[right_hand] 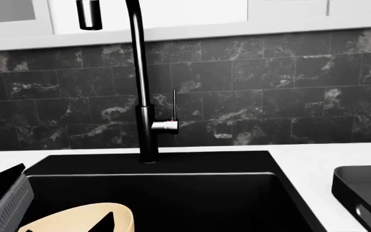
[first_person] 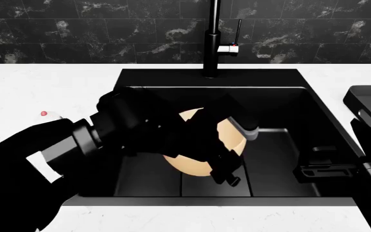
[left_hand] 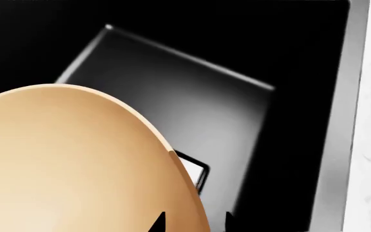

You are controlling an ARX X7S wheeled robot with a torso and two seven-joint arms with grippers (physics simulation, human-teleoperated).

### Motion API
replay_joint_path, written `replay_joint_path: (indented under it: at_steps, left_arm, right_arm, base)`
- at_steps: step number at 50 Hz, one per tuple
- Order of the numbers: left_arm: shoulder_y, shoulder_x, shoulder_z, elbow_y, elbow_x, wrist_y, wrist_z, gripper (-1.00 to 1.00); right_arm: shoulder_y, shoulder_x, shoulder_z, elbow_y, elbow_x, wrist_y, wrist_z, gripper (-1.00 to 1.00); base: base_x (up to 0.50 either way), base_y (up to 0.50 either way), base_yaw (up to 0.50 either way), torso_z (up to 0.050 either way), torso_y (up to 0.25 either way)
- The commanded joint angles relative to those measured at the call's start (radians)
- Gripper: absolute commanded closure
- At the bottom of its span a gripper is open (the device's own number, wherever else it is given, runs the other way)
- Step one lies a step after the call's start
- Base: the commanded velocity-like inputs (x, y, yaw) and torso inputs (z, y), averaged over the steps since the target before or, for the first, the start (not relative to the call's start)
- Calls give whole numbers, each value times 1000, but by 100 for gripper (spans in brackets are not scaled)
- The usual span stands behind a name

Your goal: Move the fresh-baked cupcake off the tray onto the counter, and place the bowl used for mixing into the sink.

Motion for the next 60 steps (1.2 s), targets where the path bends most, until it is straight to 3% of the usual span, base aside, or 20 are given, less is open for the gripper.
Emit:
replay_joint_path:
  at_steps: [1, 42, 43, 60]
  left_arm:
    - [22, 45, 35, -129, 62, 59, 32, 100]
    - [43, 95, 62, -263, 97, 104, 73, 100]
    - [42, 95, 61, -263, 95, 103, 72, -100]
    - [17, 81, 62, -214, 87, 94, 77, -100]
  right_arm:
    - [-15, -9, 1, 10, -13, -4, -8, -100]
    - [-21, -23, 6, 36, -20, -12, -20, -100]
    - [-24, -25, 1, 35, -29, -10, -21, -100]
    - [-25, -22, 11, 30, -20, -12, -19, -100]
  base:
    - [0, 0, 0, 0, 0]
    - [0, 0, 0, 0, 0]
    - [0, 0, 0, 0, 0]
    - [0, 0, 0, 0, 0]
